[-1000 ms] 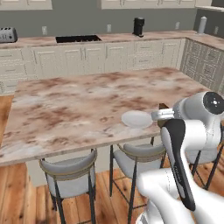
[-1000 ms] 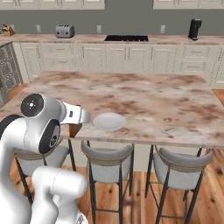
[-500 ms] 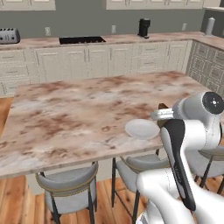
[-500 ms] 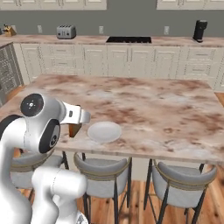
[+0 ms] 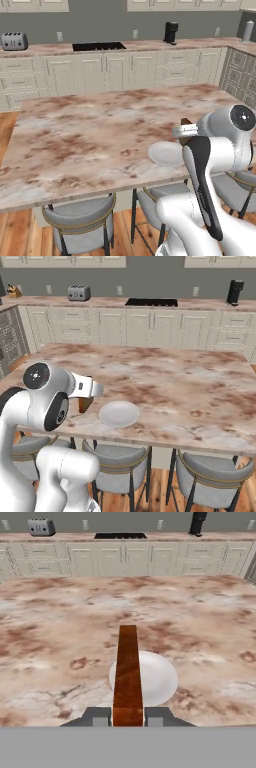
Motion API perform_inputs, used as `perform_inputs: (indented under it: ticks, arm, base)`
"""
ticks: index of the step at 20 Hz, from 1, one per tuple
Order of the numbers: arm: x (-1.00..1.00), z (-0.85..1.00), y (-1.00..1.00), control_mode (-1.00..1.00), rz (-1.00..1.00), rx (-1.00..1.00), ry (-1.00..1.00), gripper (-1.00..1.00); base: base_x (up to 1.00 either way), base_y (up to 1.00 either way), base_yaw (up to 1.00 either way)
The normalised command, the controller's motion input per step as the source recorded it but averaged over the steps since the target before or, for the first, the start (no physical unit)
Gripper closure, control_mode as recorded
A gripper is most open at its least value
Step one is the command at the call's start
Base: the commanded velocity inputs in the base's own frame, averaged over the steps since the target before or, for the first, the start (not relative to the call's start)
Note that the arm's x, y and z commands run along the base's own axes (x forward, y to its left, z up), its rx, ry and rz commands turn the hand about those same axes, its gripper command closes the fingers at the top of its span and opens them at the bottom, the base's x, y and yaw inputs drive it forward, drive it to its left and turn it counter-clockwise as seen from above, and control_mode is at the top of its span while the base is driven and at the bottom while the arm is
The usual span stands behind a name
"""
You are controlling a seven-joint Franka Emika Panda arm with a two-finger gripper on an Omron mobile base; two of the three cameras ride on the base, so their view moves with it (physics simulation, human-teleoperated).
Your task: Start the toaster. Once the lever pops up, take the bread to the plate on the dining counter.
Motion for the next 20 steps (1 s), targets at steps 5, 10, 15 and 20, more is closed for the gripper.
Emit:
perform_inputs:
  ticks: [5, 10, 15, 20]
  arm:
    - [0.0, 0.0, 0.0, -1.0, 0.0, 0.0, 0.0, 1.0]
    - [0.22, -0.47, -0.27, -1.0, 0.09, 0.05, -0.02, 1.0]
    - [0.35, -0.59, -0.34, -1.0, 0.11, 0.06, -0.04, 1.0]
    - [0.51, -0.4, -0.07, -1.0, 0.05, 0.02, 0.0, 1.0]
  base:
    - [0.04, 0.0, 0.01]
    - [0.0, 0.0, 0.0]
    - [0.0, 0.0, 0.0]
    - [0.0, 0.0, 0.0]
